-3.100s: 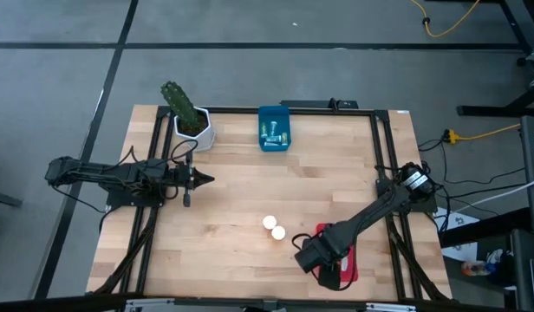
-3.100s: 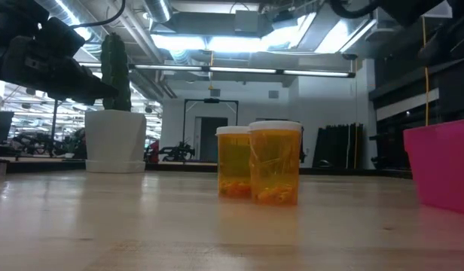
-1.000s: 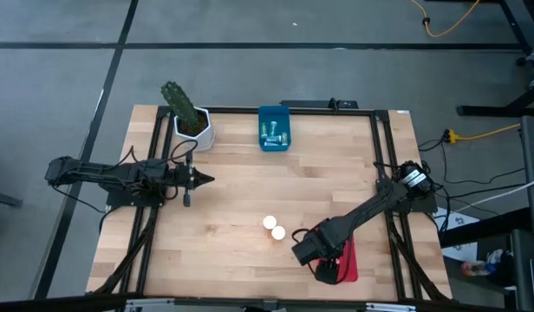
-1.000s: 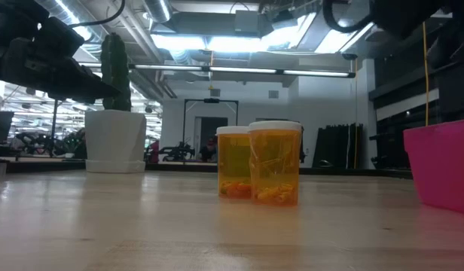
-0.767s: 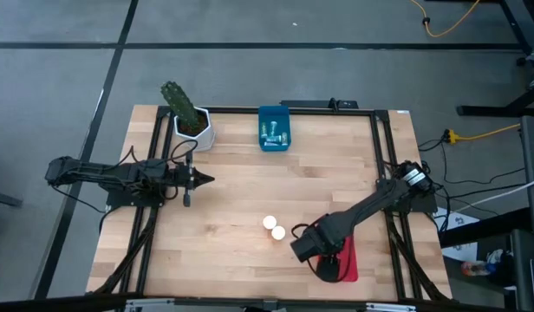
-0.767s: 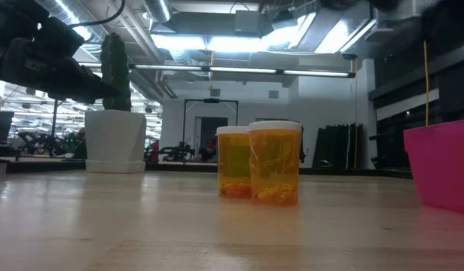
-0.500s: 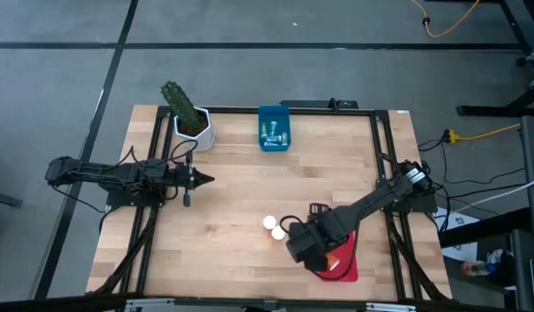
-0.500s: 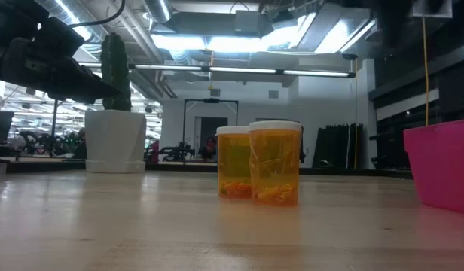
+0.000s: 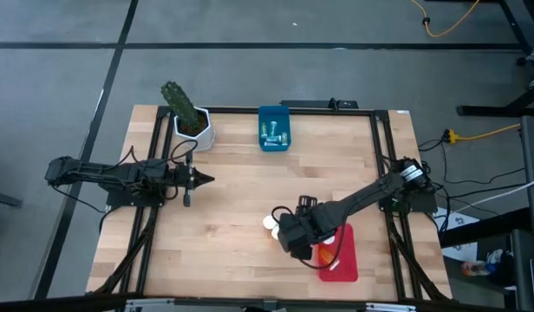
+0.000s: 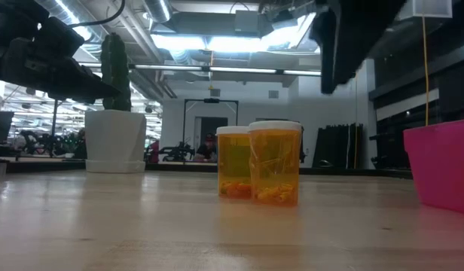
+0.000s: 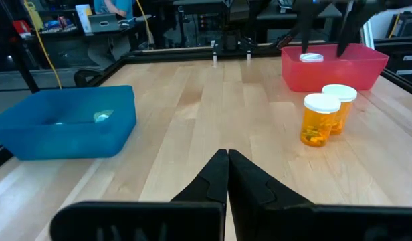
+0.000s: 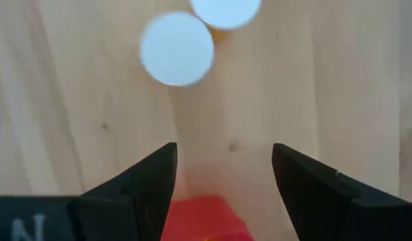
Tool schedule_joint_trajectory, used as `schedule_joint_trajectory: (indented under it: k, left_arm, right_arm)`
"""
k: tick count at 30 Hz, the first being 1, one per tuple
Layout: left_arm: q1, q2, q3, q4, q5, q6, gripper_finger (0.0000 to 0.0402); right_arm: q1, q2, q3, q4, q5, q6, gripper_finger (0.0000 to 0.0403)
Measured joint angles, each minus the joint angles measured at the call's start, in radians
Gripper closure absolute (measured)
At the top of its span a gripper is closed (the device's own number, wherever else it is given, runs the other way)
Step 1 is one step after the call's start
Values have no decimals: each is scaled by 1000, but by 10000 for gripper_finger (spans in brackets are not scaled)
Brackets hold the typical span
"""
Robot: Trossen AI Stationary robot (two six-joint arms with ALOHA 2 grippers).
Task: Pick and place medicine bottles into bin by pill shape (circle, oval)
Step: Put the large orange pill bottle into the red bin
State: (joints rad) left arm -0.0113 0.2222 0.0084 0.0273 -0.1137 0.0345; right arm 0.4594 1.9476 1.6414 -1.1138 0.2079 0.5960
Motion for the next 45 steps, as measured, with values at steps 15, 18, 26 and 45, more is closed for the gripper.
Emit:
schedule_joint_trajectory:
  k: [15, 18, 26, 45]
  left_arm:
    - [0, 0, 0, 0, 0, 0, 401]
    - [0, 0, 0, 0, 0, 0, 401]
    - [0, 0, 0, 0, 0, 0, 401]
    - [0, 0, 0, 0, 0, 0, 401]
  right_arm:
    - [-17, 0, -311, 439, -20, 28, 157]
    - [-16, 0, -349, 529, -19, 27, 157]
    - [-16, 0, -398, 647, 51, 24, 157]
    - [-16, 0, -403, 768, 69, 24, 157]
